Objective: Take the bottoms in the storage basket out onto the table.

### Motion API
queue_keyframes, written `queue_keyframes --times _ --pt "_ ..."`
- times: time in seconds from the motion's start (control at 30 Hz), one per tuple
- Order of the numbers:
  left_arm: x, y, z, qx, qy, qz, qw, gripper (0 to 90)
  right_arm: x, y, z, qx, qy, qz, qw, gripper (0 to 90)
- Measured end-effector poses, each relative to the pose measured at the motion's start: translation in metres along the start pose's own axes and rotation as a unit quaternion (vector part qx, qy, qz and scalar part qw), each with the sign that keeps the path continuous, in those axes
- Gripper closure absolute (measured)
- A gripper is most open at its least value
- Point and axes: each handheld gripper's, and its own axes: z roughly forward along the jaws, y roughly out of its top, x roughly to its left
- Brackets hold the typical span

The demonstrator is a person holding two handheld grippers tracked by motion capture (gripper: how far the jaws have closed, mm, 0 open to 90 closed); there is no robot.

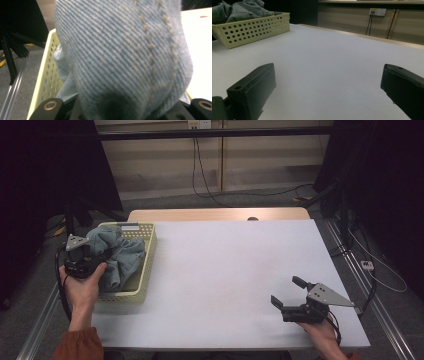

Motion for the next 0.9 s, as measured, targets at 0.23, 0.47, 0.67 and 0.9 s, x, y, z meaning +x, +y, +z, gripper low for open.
queue_keyframes --times 0.23,0.47,0.67,0.9 --pt "0.000 0.001 -0.006 -0.031 -0.001 -0.004 0.9995 74.2 0.000 0.000 0.000 0.000 0.000 0.000 1.0000 0.0" --pt "-0.001 0.001 -0.012 -0.067 -0.001 -0.004 0.9977 74.1 0.000 0.000 0.000 0.000 0.000 0.001 1.0000 0.0" --pt "-0.001 0.001 -0.016 -0.095 -0.001 -0.011 0.9954 74.0 0.000 0.000 0.000 -0.001 0.000 0.001 1.0000 0.0" --pt "-0.002 0.002 -0.021 -0.121 0.007 -0.008 0.9926 74.1 0.000 0.000 0.000 -0.001 0.001 0.002 1.0000 0.0"
